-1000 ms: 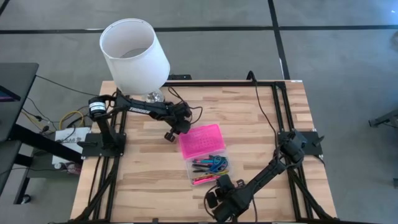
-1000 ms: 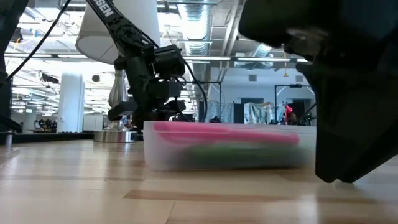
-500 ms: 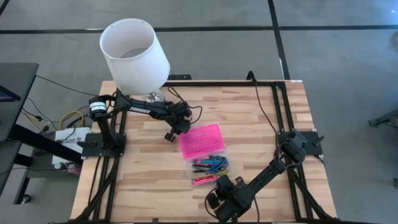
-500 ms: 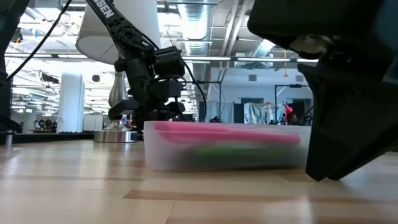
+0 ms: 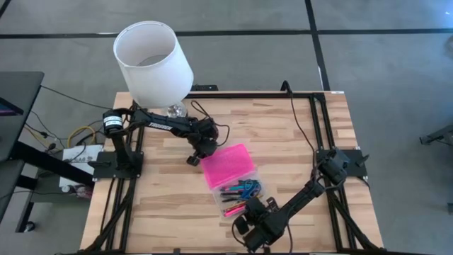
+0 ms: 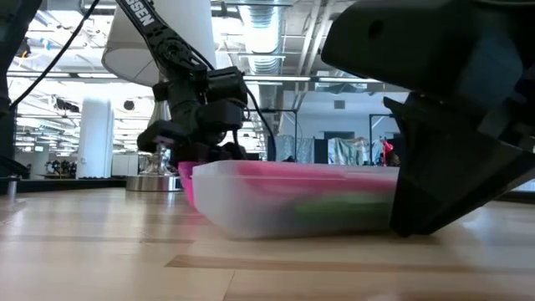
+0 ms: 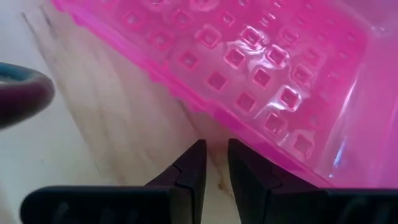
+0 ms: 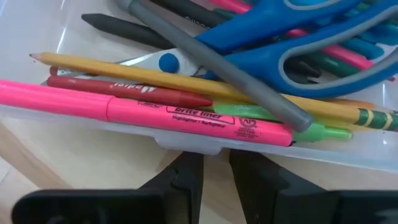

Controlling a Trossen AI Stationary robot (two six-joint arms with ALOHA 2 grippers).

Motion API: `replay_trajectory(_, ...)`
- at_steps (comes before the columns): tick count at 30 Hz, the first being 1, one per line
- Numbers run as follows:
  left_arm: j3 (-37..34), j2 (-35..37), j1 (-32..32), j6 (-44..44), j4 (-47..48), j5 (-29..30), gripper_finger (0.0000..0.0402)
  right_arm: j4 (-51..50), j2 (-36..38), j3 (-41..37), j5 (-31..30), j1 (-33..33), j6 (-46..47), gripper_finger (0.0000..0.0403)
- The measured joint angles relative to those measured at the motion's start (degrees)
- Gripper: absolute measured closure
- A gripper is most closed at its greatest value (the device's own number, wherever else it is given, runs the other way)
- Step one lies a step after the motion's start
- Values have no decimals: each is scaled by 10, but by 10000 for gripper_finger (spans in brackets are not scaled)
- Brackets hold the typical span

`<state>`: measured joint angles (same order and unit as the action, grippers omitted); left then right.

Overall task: Pick & place school supplies into a supply box
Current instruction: Close the pink supply box

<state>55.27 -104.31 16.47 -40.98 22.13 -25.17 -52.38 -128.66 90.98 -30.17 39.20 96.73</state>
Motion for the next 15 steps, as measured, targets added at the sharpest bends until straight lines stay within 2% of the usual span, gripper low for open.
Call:
replay_trajectory(10, -1, 4, 0, 3, 25, -26, 341, 1, 0, 0, 0, -2, -13, 321)
replay_trajectory(15, -1, 30, 0, -4, 30, -29, 341, 1, 0, 0, 0, -2, -16, 321)
